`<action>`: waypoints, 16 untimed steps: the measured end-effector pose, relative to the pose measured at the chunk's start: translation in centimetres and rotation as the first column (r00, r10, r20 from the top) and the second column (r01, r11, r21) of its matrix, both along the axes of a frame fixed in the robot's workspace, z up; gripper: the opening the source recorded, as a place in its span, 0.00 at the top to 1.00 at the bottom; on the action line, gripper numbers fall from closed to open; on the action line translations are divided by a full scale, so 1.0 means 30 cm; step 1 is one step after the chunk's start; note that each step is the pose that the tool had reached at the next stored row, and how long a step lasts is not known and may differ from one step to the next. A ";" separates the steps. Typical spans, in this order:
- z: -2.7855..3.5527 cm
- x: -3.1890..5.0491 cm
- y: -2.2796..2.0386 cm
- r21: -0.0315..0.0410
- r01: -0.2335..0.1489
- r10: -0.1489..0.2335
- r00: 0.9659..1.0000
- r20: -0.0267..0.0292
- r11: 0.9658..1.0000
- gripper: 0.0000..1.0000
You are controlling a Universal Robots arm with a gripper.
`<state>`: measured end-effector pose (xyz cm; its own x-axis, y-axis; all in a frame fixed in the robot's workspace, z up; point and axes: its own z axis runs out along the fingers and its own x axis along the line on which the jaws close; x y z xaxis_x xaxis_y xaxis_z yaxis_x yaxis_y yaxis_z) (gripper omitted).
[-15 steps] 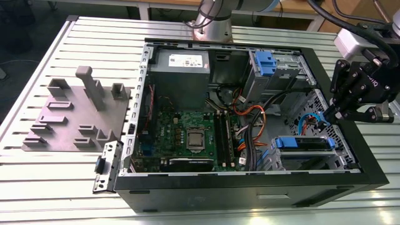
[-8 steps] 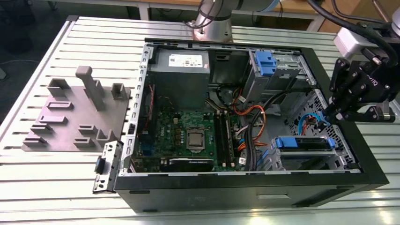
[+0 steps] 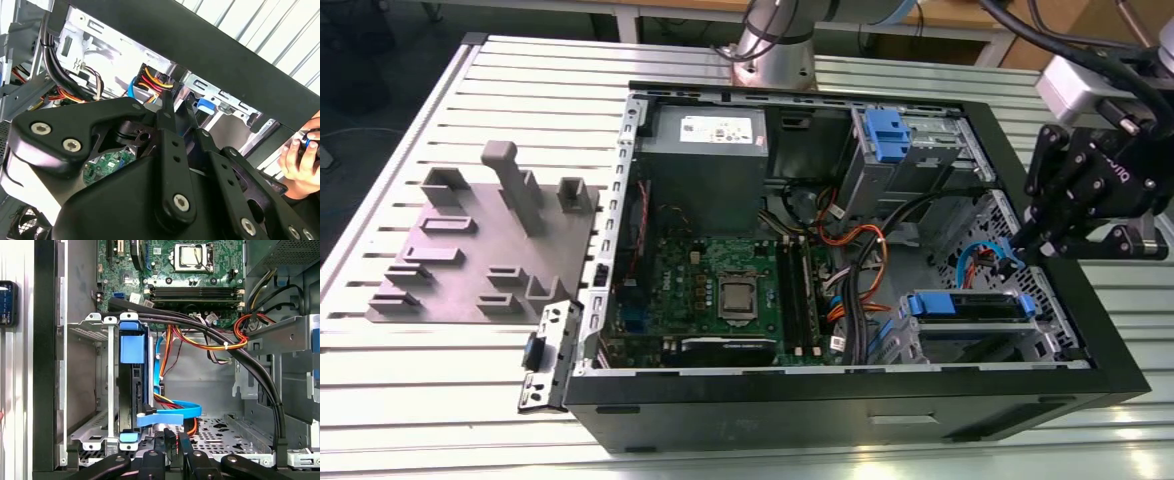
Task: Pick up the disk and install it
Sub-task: 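Insert the first disk wire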
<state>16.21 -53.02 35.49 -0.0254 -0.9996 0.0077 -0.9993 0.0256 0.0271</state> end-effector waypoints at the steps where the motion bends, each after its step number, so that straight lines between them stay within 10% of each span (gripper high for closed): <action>1: -0.002 0.002 0.000 -0.003 0.000 0.000 1.000 -0.002 1.000 0.75; 9: -0.017 0.016 0.002 -0.007 0.000 0.000 1.000 -0.026 1.000 0.75; 16: -0.027 0.019 0.002 -0.007 0.000 0.000 1.000 -0.029 1.000 0.75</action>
<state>16.80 -52.97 34.69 -0.0250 -0.9996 0.0156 -0.9981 0.0258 0.0556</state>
